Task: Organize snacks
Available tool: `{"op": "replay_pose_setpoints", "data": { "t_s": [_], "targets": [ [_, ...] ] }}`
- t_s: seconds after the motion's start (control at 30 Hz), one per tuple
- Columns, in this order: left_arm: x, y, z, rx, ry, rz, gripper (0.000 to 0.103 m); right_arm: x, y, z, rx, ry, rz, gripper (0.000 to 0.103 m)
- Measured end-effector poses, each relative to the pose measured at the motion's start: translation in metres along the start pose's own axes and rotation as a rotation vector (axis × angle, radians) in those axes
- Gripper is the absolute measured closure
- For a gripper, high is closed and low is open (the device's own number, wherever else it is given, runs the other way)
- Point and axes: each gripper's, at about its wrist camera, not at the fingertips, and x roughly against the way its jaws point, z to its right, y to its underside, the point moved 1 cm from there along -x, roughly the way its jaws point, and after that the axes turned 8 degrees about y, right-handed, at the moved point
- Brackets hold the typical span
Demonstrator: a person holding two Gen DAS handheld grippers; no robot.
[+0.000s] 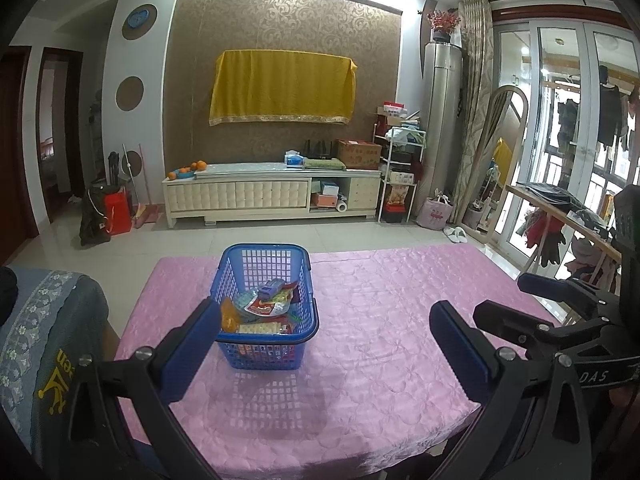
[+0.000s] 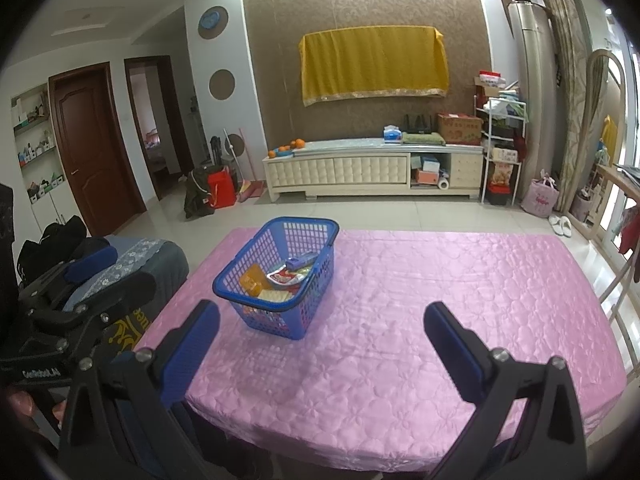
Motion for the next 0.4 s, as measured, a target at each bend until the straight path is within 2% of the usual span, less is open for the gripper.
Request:
{"op": "replay_pose_setpoints", "data": {
  "t_s": [0.4],
  "targets": [
    [0.0000, -0.0003, 0.0010, -0.011, -0.006, -0.002, 0.000, -0.0002, 0.0016, 0.0014, 0.003, 0.001, -0.007, 0.000]
  ]
}}
